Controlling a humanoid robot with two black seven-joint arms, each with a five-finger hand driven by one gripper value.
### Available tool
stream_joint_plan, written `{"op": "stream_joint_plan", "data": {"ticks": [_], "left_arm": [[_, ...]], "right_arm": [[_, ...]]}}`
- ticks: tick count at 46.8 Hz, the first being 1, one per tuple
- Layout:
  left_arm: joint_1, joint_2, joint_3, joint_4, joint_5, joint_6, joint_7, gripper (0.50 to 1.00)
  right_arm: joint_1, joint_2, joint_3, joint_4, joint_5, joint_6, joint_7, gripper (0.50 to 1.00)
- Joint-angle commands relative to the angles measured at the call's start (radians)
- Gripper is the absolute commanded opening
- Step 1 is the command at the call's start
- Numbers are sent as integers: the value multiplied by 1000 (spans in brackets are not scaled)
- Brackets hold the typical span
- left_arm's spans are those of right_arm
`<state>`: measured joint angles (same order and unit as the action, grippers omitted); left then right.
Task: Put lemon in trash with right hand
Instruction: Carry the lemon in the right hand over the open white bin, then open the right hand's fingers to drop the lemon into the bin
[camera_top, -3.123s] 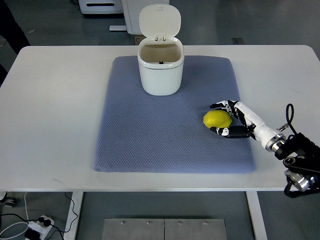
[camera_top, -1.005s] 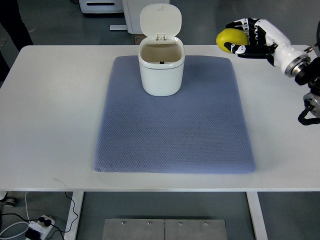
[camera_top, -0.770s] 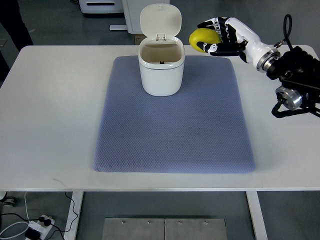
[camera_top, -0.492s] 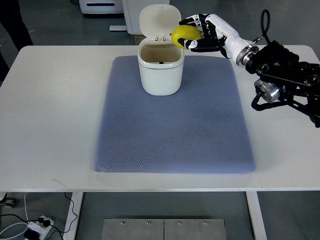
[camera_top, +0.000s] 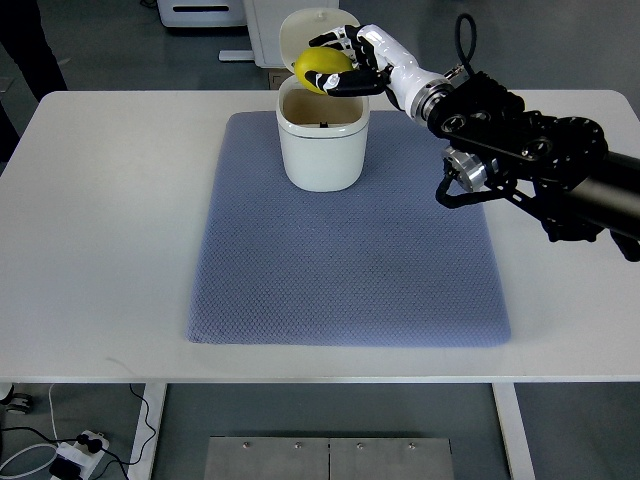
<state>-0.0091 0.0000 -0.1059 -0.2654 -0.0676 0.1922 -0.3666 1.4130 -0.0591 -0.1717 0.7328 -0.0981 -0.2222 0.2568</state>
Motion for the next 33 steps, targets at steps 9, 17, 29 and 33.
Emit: {"op": "stream_joint_plan", "data": {"ticks": [9,17,29,33], "left_arm": [[0,0,0,0,0,0,0,1000],[0,0,0,0,0,0,0,1000],[0,0,0,0,0,1,0,1000],[0,0,0,0,0,1,0,1000]], "right_arm": [[0,38,-3,-44,-3,18,-1,500],[-11,38,-12,-49,-12,18,5,500],[-12,36,-23,-47,-12,14,15,788],[-12,36,-23,-44,-14,14,15,822]]}}
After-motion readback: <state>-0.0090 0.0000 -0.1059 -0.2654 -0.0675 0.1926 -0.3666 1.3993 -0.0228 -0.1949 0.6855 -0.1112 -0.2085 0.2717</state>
